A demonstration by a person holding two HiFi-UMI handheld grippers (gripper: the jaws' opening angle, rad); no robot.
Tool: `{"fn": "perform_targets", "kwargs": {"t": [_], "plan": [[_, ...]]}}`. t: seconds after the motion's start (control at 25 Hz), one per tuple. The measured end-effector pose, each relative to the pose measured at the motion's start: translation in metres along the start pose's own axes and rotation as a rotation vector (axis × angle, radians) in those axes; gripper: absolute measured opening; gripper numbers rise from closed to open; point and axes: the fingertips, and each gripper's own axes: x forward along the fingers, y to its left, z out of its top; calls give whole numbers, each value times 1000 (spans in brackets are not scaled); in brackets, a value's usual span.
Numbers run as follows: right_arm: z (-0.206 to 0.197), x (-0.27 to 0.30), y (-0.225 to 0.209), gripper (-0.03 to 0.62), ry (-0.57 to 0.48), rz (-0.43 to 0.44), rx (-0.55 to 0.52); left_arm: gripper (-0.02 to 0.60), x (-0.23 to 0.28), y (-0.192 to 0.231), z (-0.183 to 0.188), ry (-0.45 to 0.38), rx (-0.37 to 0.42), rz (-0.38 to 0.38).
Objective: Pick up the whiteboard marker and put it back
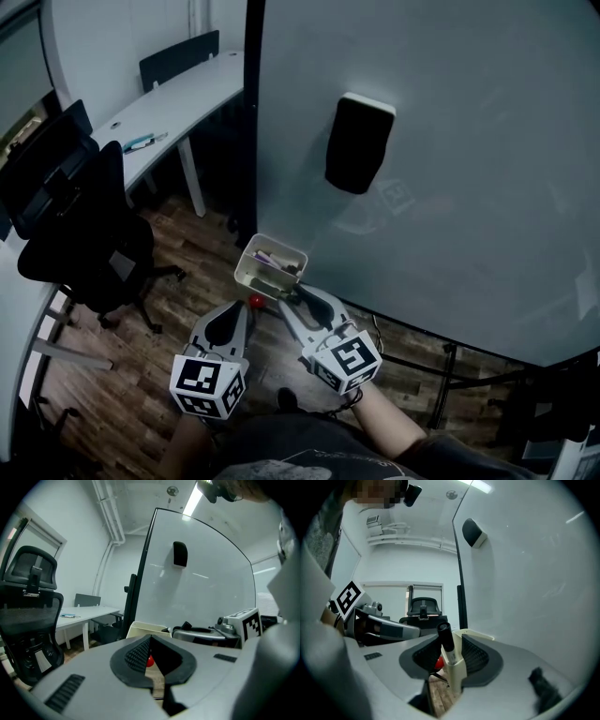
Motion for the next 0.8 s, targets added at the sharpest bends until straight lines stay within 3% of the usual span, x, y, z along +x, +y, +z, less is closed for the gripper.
{"fn": "perform_targets", "kwargs": {"t": [0.16, 0.48, 0.8], "plan": [[3, 0, -4, 83, 0, -18, -6, 14, -1, -1, -1, 7, 7, 0], [20, -4, 0, 80, -37, -32, -14, 14, -10, -6, -1, 5, 21, -22], [64, -36, 18, 80, -165, -85, -51, 14, -34, -23, 7, -34, 43, -71]]}}
